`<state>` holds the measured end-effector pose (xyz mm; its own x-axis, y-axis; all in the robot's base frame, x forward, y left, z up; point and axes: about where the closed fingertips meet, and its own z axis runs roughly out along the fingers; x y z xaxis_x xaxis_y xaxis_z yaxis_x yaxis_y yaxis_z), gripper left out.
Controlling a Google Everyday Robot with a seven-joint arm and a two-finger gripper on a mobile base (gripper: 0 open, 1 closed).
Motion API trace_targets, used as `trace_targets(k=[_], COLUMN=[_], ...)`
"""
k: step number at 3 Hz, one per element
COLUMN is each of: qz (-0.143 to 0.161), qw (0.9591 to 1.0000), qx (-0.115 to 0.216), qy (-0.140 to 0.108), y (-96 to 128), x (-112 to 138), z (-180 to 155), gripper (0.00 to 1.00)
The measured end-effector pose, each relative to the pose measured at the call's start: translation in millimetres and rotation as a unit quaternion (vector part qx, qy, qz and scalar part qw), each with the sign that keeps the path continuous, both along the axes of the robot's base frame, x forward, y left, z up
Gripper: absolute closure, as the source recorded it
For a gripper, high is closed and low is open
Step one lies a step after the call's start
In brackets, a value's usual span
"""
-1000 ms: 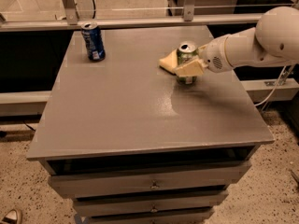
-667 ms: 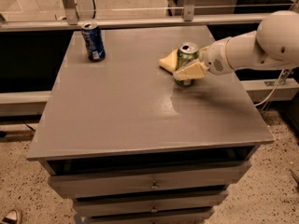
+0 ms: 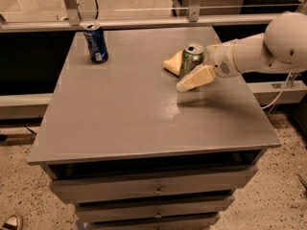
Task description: Move green can near sponge
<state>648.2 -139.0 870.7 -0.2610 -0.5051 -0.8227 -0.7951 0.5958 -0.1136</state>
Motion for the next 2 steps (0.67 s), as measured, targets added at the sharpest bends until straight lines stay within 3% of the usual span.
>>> trace_targets(k=[1, 2], qz=[0.009, 0.015], qw=[0.9999, 0.9993], qx=[-0.002, 0.009], qy=[-0.011, -0.034], y=[-28.7, -94.2], x=[-20.4, -68.2], z=[7.8, 28.4], gripper=[0.00, 0.00])
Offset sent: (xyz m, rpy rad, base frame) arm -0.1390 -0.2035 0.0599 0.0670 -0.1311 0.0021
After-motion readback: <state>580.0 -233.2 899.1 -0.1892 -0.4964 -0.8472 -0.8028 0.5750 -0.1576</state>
